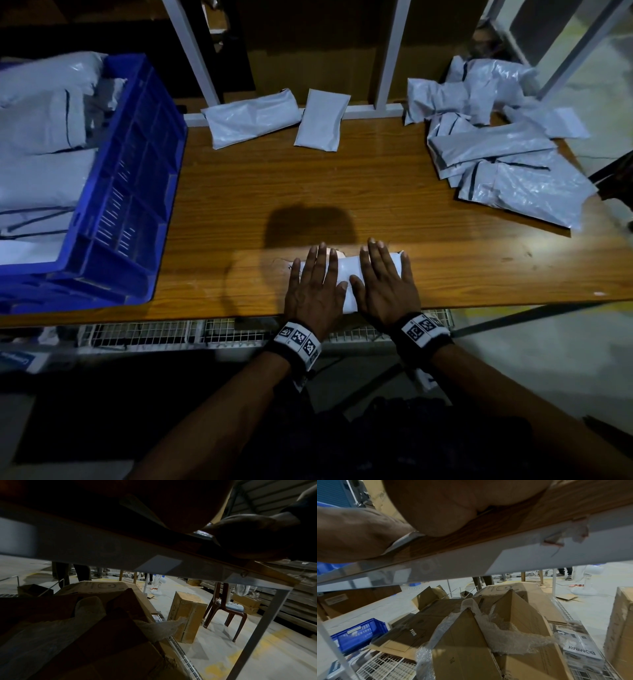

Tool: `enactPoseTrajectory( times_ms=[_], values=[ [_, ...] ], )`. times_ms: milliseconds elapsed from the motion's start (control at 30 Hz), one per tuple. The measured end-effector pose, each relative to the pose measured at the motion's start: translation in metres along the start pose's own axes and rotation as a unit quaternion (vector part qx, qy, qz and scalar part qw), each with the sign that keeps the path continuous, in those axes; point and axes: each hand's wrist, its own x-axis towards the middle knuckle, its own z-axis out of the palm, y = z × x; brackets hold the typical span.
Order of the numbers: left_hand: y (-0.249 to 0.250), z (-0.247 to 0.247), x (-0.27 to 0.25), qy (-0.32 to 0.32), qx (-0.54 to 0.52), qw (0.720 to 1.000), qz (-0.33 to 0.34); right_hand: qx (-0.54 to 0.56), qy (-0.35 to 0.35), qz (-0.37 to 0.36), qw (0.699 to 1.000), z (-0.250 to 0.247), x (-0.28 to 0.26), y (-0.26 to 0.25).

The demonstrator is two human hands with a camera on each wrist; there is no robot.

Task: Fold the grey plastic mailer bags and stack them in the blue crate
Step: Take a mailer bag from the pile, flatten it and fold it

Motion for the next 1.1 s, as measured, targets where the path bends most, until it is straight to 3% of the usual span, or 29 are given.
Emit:
enactPoseTrajectory(
  times_ms=[633,933,1100],
  values=[
    [0.002,-0.001,0.001,-0.034,0.016,0.999,-0.011,-0.002,-0.037,0.006,0.999,-0.007,0.0,-0.002],
    [-0.017,-0.051,0.011,-0.071,-0.111,0.991,-0.016,0.064,-0.125,-0.022,0.99,-0.048,0.002,0.017],
    [-0.033,-0.085,0.022,-0.119,-0.061,0.991,0.001,-0.011,-0.114,-0.017,0.993,-0.078,0.008,0.028]
  ],
)
